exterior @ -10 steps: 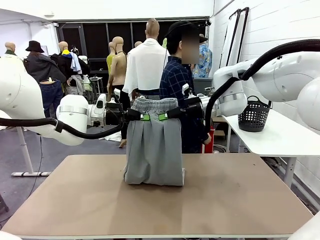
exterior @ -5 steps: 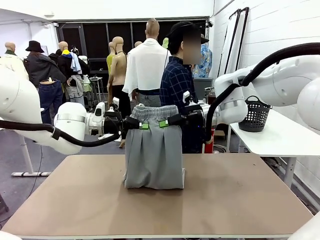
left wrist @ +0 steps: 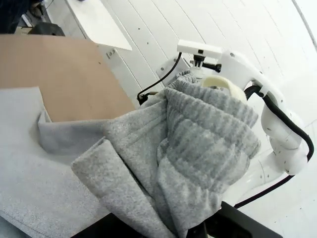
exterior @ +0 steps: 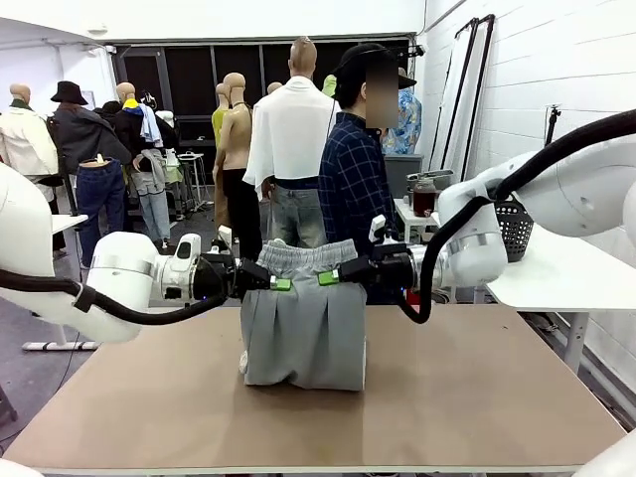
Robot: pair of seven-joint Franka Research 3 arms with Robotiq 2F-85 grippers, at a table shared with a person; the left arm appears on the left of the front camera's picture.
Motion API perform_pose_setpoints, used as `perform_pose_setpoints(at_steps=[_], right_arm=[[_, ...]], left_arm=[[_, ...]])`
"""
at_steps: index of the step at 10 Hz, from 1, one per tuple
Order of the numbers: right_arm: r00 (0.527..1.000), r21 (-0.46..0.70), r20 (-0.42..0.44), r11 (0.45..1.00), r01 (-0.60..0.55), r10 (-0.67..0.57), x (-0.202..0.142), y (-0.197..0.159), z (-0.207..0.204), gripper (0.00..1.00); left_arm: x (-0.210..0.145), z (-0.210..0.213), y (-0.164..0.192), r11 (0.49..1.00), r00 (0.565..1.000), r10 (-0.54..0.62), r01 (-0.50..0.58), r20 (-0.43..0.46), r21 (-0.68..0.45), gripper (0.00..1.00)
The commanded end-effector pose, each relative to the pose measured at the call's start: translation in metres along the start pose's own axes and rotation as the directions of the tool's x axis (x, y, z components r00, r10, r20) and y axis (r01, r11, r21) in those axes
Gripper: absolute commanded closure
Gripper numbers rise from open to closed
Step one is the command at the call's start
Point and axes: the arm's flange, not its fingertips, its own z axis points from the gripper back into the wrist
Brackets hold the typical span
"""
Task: Fold the training pants.
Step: Fold the Training pants in half.
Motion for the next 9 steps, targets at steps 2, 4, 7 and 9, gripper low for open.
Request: perform_pose_setpoints(at_steps=[2,4,7,9], right_arm=[[0.991,-0.019,0.086,0.995,0.101,-0.099,-0.001,-0.023,0.016,1.0],[0.979,-0.057,0.127,0.984,0.171,-0.163,0.004,-0.047,0.026,1.0],[0.956,-0.067,0.143,0.961,0.269,-0.257,0.004,-0.082,0.036,1.0],[0.953,-0.089,0.129,0.954,0.286,-0.274,0.005,-0.089,0.037,1.0]], left_arm=[[0.019,0.02,0.046,0.99,0.988,0.139,-0.139,0.072,0.006,1.0],[0.036,0.021,0.074,0.975,0.973,0.218,-0.22,0.07,0.03,1.0],[0.048,0.028,0.105,0.965,0.963,0.251,-0.257,0.095,0.058,1.0],[0.049,0.028,0.114,0.963,0.961,0.252,-0.261,0.116,0.071,1.0]])
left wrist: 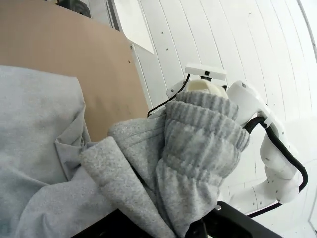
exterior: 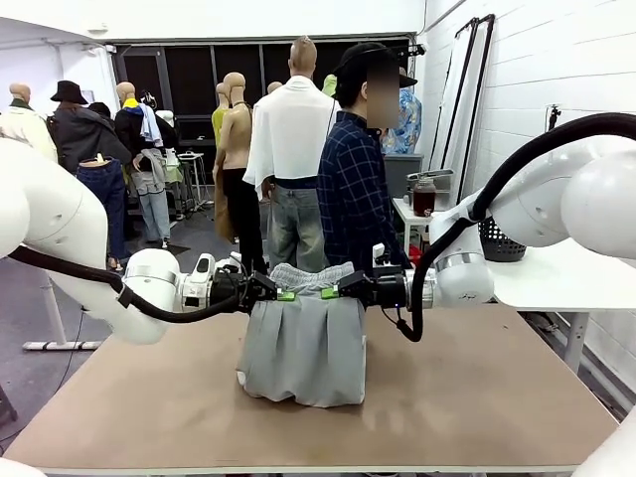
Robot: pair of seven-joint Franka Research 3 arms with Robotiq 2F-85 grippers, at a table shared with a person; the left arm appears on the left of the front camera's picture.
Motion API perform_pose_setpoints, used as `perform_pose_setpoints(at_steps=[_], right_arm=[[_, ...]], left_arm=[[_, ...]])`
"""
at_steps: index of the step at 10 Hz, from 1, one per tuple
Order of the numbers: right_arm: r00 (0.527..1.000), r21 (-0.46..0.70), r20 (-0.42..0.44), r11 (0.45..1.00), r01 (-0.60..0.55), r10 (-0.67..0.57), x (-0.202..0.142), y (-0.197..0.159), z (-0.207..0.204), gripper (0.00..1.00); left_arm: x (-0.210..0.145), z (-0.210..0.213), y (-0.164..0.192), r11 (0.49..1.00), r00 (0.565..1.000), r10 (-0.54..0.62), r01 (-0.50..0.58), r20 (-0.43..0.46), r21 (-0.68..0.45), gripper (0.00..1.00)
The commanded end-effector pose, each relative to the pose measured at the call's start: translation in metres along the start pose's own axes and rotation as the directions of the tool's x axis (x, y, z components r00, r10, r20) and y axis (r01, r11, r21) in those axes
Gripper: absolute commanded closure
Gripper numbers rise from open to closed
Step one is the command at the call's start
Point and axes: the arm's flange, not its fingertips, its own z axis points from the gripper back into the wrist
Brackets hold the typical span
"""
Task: Fold the training pants.
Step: Fold the Training pants in half.
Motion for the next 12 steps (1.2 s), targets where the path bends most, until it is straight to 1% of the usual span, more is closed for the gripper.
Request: perform_pose_setpoints(at_steps=[1,2,5,6,8,9,10,12], right_arm=[[1.0,0.001,-0.001,1.0,-0.015,0.015,-0.002,0.005,0.001,1.0],[1.0,0.001,-0.001,1.0,-0.015,0.015,-0.002,0.005,0.001,1.0],[1.0,0.001,-0.001,1.0,-0.015,0.015,-0.002,0.005,0.001,1.0],[1.0,0.003,-0.01,1.0,-0.009,0.009,0.001,0.003,-0.006,1.0],[1.0,0.018,0.013,1.0,0.026,-0.026,0.008,-0.023,-0.013,1.0],[0.999,0.003,0.01,0.999,0.04,-0.04,0.01,-0.034,-0.015,1.0],[0.998,-0.002,0.001,0.998,0.059,-0.059,0.015,-0.046,-0.02,1.0],[0.996,-0.032,-0.006,0.996,0.089,-0.089,0.02,-0.061,-0.024,1.0]], left_arm=[[0.015,0.041,0.001,0.996,0.995,-0.042,0.035,0.088,0.083,1.0],[0.0,0.0,0.0,1.0,1.0,0.0,0.0,0.0,0.0,1.0],[0.0,0.0,0.0,1.0,1.0,0.0,0.0,0.0,0.0,1.0],[-0.002,-0.004,0.0,1.0,1.0,-0.004,0.004,-0.007,0.005,1.0],[0.023,0.006,0.012,0.998,0.998,0.061,-0.061,0.021,-0.006,1.0],[0.028,0.011,0.02,0.996,0.995,0.089,-0.089,0.039,-0.012,1.0],[0.032,0.019,0.025,0.996,0.994,0.087,-0.086,0.067,-0.014,1.0],[0.038,0.027,0.045,0.99,0.985,0.142,-0.14,0.098,-0.025,1.0]])
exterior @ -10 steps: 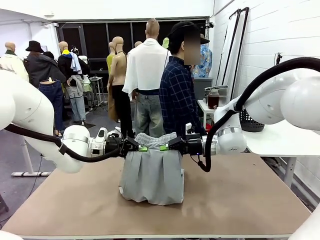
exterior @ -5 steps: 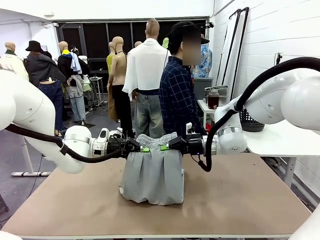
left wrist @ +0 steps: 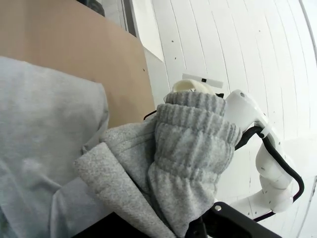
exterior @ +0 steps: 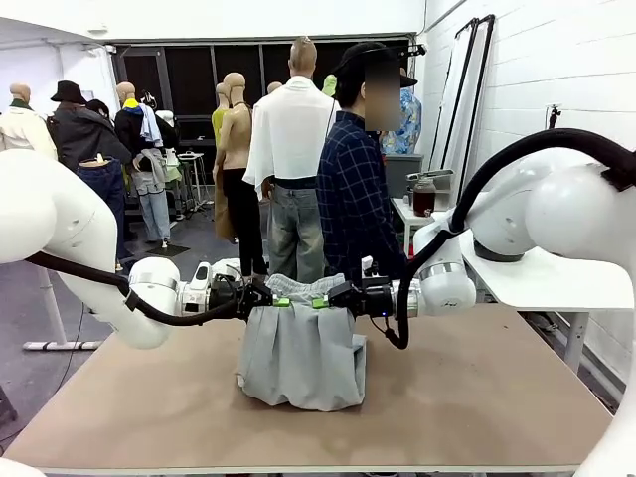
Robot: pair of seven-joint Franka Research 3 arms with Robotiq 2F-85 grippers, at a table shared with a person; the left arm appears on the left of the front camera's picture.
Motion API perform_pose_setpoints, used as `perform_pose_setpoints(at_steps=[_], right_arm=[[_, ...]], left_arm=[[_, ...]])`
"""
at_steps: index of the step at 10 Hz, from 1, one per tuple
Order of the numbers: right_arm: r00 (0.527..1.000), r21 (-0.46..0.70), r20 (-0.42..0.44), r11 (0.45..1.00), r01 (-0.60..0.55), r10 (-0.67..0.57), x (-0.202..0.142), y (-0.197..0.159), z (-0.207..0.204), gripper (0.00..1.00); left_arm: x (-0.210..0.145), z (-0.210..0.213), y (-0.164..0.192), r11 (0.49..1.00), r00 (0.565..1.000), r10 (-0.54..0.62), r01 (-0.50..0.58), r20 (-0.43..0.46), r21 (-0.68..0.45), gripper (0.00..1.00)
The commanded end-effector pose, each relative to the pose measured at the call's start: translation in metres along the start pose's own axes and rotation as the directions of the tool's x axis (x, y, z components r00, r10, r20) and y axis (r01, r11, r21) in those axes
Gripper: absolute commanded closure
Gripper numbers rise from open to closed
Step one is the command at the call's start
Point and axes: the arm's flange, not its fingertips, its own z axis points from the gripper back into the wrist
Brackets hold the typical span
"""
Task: Fold the training pants.
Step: Fold the Training pants in half.
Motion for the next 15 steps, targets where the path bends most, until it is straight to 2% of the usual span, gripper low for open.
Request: perform_pose_setpoints(at_steps=[1,5,9,12,15], right_arm=[[0.998,-0.044,0.017,0.997,0.062,-0.061,0.01,-0.018,0.004,1.0],[0.99,-0.109,0.036,0.984,0.141,-0.138,0.016,-0.044,0.011,1.0],[0.981,-0.086,0.06,0.978,0.188,-0.183,0.015,-0.054,0.021,1.0],[0.981,-0.082,0.082,0.98,0.18,-0.173,0.019,-0.059,0.031,1.0],[0.985,-0.088,0.083,0.984,0.158,-0.151,0.02,-0.066,0.031,1.0]], left_arm=[[0.024,0.015,0.01,0.997,0.995,0.074,-0.073,0.067,-0.017,1.0],[0.03,0.002,0.034,0.987,0.986,0.163,-0.164,0.016,0.007,1.0],[0.03,-0.006,0.057,0.97,0.973,0.232,-0.231,-0.005,0.082,1.0],[0.036,-0.014,0.06,0.978,0.981,0.191,-0.192,0.012,0.082,1.0],[0.04,-0.016,0.067,0.974,0.98,0.197,-0.2,0.036,0.108,1.0]])
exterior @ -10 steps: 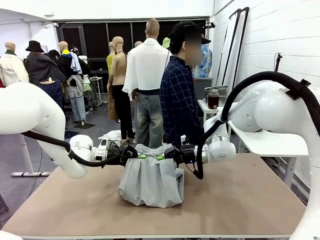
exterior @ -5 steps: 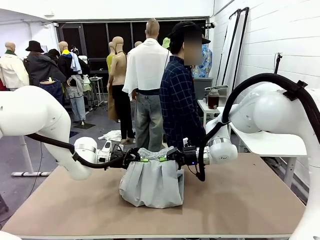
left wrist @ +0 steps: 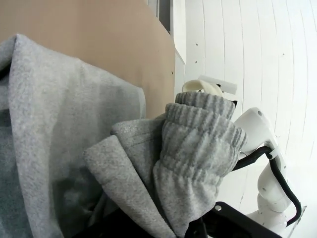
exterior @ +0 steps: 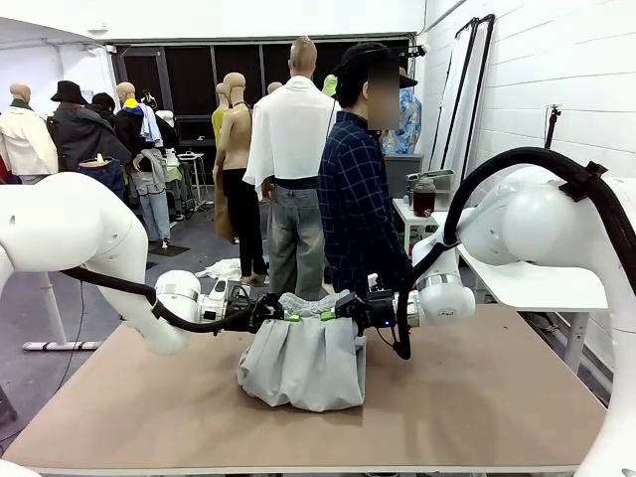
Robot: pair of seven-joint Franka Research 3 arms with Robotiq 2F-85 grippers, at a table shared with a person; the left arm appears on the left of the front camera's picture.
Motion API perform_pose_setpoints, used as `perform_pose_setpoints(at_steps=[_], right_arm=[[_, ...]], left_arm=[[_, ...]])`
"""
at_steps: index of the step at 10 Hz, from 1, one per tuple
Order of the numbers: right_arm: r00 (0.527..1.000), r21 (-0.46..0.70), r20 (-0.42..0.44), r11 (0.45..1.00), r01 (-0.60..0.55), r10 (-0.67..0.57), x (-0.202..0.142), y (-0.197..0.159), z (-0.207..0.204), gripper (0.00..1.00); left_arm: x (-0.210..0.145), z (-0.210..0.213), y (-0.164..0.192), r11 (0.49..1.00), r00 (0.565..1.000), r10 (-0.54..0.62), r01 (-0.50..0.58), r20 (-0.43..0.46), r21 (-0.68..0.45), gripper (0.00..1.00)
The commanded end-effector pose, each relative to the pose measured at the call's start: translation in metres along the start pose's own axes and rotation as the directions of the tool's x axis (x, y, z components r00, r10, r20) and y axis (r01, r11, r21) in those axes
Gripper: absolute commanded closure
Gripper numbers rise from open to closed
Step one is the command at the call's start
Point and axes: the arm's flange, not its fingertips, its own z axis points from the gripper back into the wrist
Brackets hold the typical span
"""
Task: Fold the training pants.
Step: Fold the Training pants in half.
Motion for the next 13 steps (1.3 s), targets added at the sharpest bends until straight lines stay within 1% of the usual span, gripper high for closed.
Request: perform_pose_setpoints(at_steps=[1,2,5,10,13], right_arm=[[1.0,-0.007,0.022,1.0,-0.001,0.001,0.008,-0.013,0.012,1.0],[1.0,-0.012,0.019,1.0,0.01,-0.009,0.008,-0.016,0.011,1.0],[1.0,-0.032,0.018,0.999,0.008,-0.007,0.007,-0.031,0.009,1.0],[0.999,-0.056,0.013,0.997,0.052,-0.051,0.007,-0.045,0.007,1.0],[0.999,-0.069,0.017,0.996,0.049,-0.048,0.008,-0.056,0.01,1.0]], left_arm=[[0.009,0.016,0.011,0.998,0.998,0.026,-0.029,0.051,0.05,1.0],[0.008,0.017,0.013,0.996,0.997,0.058,-0.061,0.052,0.071,1.0],[0.007,0.017,0.014,0.993,0.995,0.082,-0.086,0.054,0.085,1.0],[0.013,0.016,0.037,0.986,0.989,0.137,-0.142,0.06,0.086,1.0],[0.017,0.014,0.047,0.989,0.99,0.123,-0.128,0.064,0.079,1.0]])
